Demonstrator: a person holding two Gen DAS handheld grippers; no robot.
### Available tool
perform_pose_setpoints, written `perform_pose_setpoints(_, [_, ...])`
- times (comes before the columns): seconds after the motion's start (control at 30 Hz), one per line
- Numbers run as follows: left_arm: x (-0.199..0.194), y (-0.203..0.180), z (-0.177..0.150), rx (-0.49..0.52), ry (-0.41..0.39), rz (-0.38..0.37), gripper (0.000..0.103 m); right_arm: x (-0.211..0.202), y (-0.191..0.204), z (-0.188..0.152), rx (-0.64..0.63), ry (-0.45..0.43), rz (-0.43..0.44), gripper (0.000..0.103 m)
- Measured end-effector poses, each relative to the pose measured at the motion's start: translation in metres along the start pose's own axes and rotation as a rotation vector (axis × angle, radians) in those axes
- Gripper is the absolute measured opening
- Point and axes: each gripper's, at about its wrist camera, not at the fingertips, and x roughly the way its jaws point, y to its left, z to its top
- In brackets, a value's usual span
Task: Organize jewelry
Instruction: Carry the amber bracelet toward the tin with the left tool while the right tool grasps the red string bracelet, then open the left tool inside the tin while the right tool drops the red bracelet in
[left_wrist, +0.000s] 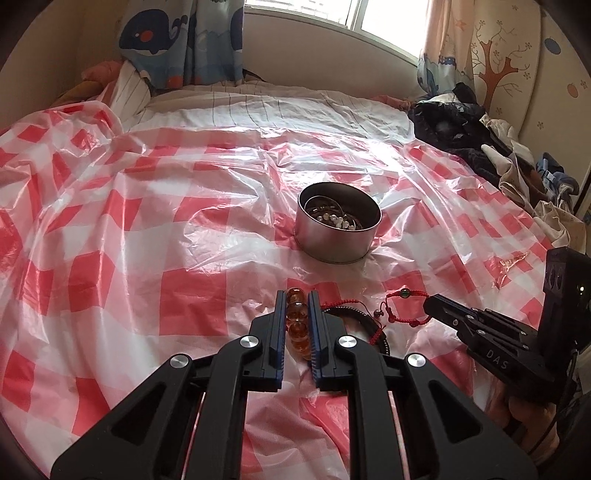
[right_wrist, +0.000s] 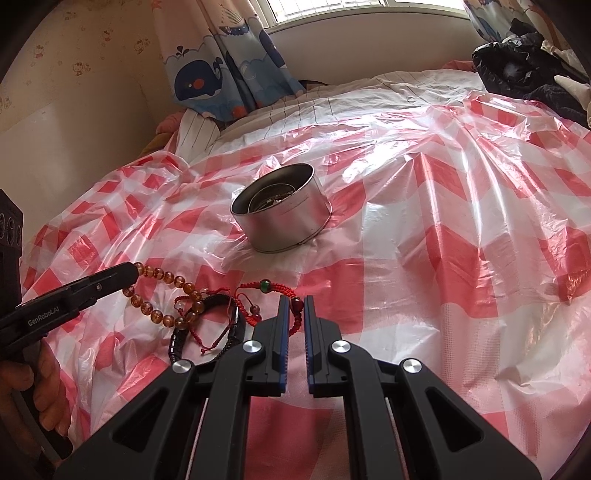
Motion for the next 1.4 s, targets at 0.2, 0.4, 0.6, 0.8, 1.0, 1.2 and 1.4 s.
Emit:
perform_pose_setpoints(0.2, [-0.001, -0.006, 0.001, 0.026, -0.007, 0.006, 0.010, 0.001, 0.001, 0.000, 0.005, 0.000, 0.005, 0.008])
perform_pose_setpoints(0.4, [-0.003, -0.007, 0.010, 0.007, -0.014, -0.038, 0.010, 0.003, -0.001, 0.007, 0.051, -0.007, 0.045, 0.008])
perform_pose_setpoints(0.6, [-0.003, -0.013, 0.042, -0.006, -0.052, -0.096, 0.010, 0.003, 0.002, 0.026, 0.049, -0.037, 0.058, 0.008])
perform_pose_setpoints(0.8, [0.004, -0.024, 0.080, 0.005, -0.087, -0.131, 0.010, 0.008, -0.005, 0.048, 0.064, -0.055, 0.052, 0.008])
perform_pose_setpoints(1.0, [0.023, -0.033, 0.106, -0.017, -0.098, -0.197, 0.010, 0.011, -0.011, 0.068, 0.067, -0.081, 0.048, 0.008])
perform_pose_setpoints(1.2, [0.088, -0.027, 0.119, -0.092, -0.009, -0.196, 0.011, 0.018, -0.014, 0.083, 0.068, -0.092, 0.039, 0.008])
perform_pose_setpoints(1.4, [0.113, 0.008, 0.103, -0.136, 0.081, -0.082, 0.011, 0.034, -0.006, 0.098, 0.047, -0.083, 0.051, 0.008])
